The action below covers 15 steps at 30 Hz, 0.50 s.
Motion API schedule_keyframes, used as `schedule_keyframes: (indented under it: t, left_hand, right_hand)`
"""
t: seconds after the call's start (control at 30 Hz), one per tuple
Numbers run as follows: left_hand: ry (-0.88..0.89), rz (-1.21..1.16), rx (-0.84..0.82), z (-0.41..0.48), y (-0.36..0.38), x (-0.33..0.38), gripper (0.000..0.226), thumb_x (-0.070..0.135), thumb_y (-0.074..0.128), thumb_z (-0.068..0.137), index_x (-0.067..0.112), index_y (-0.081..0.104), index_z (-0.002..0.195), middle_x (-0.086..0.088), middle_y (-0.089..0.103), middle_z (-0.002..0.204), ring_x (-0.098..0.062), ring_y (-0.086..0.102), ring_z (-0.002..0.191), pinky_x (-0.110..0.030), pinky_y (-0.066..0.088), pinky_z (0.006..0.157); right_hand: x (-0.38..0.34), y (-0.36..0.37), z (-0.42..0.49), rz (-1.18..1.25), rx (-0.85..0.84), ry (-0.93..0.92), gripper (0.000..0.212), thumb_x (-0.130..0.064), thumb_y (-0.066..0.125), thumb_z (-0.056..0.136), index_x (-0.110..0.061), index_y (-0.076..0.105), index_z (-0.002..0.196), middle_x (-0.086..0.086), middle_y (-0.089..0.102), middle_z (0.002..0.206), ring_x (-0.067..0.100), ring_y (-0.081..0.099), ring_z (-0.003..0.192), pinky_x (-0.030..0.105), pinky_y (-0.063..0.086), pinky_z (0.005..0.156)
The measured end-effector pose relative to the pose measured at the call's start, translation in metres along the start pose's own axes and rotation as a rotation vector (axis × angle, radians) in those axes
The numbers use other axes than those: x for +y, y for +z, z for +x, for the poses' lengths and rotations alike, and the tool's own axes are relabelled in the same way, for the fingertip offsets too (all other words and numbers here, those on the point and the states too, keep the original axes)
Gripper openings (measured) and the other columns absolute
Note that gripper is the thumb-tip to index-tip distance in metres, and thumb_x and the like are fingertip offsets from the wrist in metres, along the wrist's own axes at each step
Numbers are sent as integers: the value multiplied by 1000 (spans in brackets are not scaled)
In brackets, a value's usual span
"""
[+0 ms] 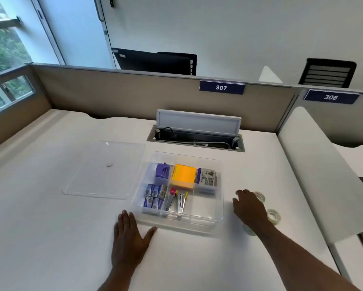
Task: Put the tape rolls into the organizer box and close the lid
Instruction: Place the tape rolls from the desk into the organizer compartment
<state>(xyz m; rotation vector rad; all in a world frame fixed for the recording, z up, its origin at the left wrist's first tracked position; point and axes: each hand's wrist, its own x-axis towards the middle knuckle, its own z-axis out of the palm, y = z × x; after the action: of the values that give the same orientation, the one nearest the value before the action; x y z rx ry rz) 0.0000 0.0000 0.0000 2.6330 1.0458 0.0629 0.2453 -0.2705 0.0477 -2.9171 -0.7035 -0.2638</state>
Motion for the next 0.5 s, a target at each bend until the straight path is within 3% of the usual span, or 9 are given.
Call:
schedule_keyframes:
  t: [0.1,0.5]
  left_hand:
    - [-4,54,12,2,2,-3,109,84,4,71,8,27,146,-19,25,156,-31,21,145,-44,18,119]
    - [29,111,-3,2,4,-4,102,83,7,73,18,12,150,-15,10,160,-30,9,148,-46,11,121]
  right_hand:
    - [-2,1,7,25,-187,26,28,-28,51,89,-10,61,107,9,64,104,30,59,102,39,51,79]
    - [4,-4,12,-90,-435,-20,45,-45,50,86,-14,53,118,10,58,119,30,56,112,37,48,88]
